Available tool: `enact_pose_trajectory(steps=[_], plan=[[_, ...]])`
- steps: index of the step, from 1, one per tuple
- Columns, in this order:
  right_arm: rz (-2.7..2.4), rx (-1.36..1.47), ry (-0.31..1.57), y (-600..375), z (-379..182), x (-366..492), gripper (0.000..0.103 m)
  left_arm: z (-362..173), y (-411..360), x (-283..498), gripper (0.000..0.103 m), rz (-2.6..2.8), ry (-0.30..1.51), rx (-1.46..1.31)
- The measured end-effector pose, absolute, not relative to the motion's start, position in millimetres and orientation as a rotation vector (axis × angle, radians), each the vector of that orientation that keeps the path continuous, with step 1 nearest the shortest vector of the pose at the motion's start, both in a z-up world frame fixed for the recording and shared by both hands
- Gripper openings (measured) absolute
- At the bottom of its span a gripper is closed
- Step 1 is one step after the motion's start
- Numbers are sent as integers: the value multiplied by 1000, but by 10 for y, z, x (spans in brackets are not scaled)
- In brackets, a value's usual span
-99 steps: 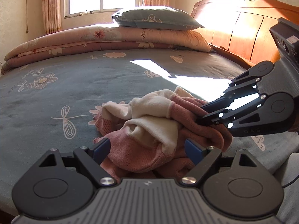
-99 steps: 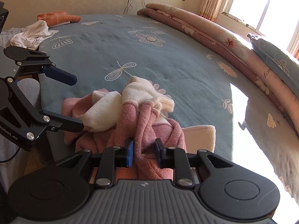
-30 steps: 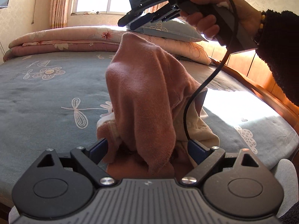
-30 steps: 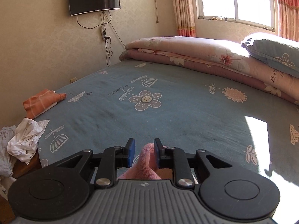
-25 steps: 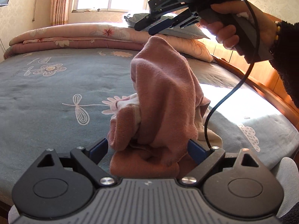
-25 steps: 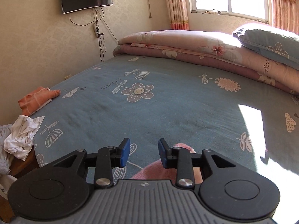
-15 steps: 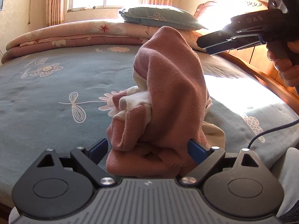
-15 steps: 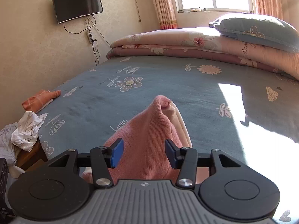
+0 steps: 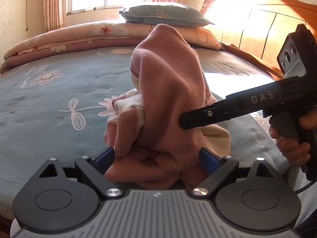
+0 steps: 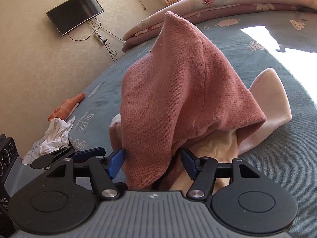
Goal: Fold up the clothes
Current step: 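Lower the sweater onto the bed and open the right gripper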
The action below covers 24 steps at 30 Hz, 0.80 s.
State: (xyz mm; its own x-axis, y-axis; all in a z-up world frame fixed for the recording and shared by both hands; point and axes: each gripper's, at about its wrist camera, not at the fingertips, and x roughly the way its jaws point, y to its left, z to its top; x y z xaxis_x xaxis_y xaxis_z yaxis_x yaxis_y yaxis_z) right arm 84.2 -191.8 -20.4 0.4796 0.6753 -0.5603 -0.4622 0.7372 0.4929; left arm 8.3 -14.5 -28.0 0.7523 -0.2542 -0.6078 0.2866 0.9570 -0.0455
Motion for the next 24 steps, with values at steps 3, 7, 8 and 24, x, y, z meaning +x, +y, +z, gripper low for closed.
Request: enact_pose_trajectory(steps=[3, 7, 8, 24], plan=[[683, 234, 785, -1785, -191, 809, 25, -251, -100, 18, 92, -287, 648, 54], [648, 176, 723, -1863, 31, 678, 10, -234, -35, 11, 92, -273, 643, 46], [636, 175, 702, -1934, 113, 647, 10, -231, -17, 17, 92, -271, 641, 40], [9, 314, 679, -3937, 218, 356, 12, -241, -58, 33, 92, -316, 629, 26]])
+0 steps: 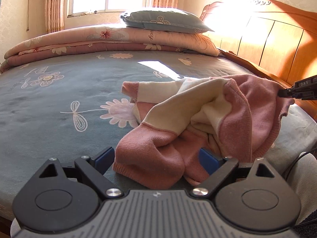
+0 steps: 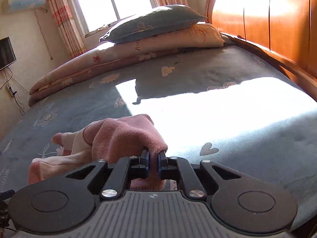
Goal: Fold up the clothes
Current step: 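Lower the sweater onto the bed and open the right gripper, then move the left gripper to the ribbed edge of the sweater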
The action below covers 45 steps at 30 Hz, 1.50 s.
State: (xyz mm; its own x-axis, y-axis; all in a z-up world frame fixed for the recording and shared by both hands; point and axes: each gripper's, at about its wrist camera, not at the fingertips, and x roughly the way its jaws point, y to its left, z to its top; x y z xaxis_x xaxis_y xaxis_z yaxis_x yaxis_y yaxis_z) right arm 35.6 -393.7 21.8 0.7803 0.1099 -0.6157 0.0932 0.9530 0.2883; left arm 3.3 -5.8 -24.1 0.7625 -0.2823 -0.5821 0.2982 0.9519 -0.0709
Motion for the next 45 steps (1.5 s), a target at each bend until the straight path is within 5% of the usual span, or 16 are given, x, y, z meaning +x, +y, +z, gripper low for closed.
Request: enact_pose_trajectory(steps=[7, 20, 45], plan=[[-127, 291, 747, -3985, -208, 249, 29, -264, -142, 45, 92, -327, 644, 57], [69, 285, 705, -3503, -155, 24, 47, -225, -375, 1, 92, -348, 581, 195], [268, 159, 685, -2868, -131, -173, 58, 29, -441, 92, 83, -499, 597, 48]])
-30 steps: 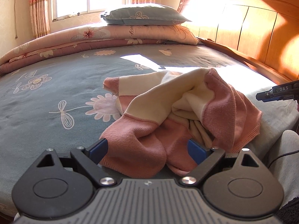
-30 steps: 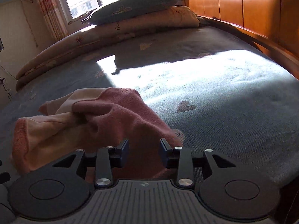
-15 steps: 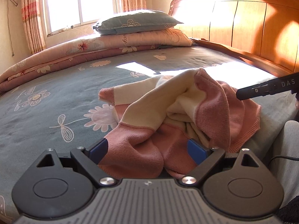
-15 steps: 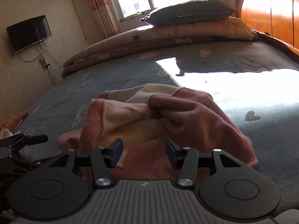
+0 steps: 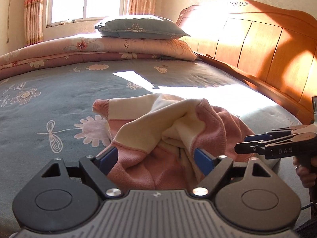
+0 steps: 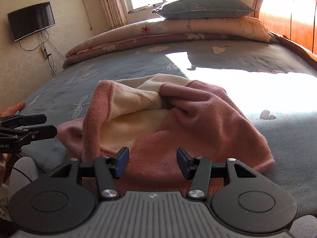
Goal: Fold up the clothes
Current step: 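Move the left gripper to the ribbed edge of the sweater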
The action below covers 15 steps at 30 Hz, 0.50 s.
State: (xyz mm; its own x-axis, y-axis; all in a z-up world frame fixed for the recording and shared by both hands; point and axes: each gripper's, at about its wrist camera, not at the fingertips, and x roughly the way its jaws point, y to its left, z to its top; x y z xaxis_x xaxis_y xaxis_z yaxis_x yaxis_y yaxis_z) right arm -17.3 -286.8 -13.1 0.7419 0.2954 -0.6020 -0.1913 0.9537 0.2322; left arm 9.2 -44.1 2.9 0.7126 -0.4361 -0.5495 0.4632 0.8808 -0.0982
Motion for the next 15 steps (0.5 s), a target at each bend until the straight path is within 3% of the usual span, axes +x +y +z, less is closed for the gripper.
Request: enact_pose_trajectory(steps=[10, 13, 14, 15], plan=[[241, 201, 690, -3015, -218, -230, 58, -25, -1281, 303, 85, -627, 631, 154], [242, 214, 691, -3072, -238, -249, 58, -110, -1458, 416, 81, -603, 647, 189], [242, 216, 691, -3088, -243, -254, 58, -129, -1467, 458, 62, -591, 654, 187], [243, 217, 692, -3103, -248, -257, 58, -139, -1458, 507, 36, -582, 665, 178]])
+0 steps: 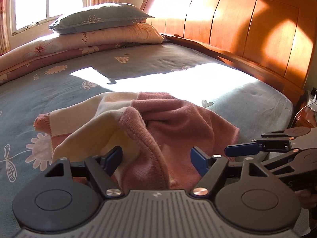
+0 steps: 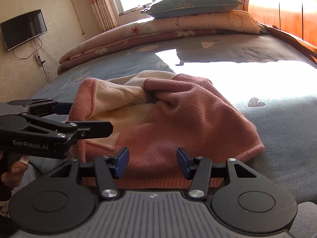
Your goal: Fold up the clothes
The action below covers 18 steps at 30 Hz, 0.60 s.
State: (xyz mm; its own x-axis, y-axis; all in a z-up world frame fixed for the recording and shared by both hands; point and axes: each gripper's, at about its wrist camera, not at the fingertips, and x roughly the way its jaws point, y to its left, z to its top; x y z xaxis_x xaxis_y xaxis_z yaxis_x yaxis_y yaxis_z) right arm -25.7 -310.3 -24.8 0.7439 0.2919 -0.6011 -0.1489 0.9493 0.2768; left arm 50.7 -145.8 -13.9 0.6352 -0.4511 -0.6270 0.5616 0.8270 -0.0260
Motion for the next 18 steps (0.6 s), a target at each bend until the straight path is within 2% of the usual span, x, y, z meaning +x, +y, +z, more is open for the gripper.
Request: enact_pose_trajectory(steps=[3, 11, 18], plan=[[241, 221, 697, -3144, -278, -256, 58, -99, -1348, 628, 8, -547, 672, 118], [236, 243, 702, -3213, -317, -253, 58, 221, -550, 1000, 7, -310, 581, -2], [267, 242, 658, -3192, -184, -290, 58, -66, 216, 1465, 8, -57, 625, -44]])
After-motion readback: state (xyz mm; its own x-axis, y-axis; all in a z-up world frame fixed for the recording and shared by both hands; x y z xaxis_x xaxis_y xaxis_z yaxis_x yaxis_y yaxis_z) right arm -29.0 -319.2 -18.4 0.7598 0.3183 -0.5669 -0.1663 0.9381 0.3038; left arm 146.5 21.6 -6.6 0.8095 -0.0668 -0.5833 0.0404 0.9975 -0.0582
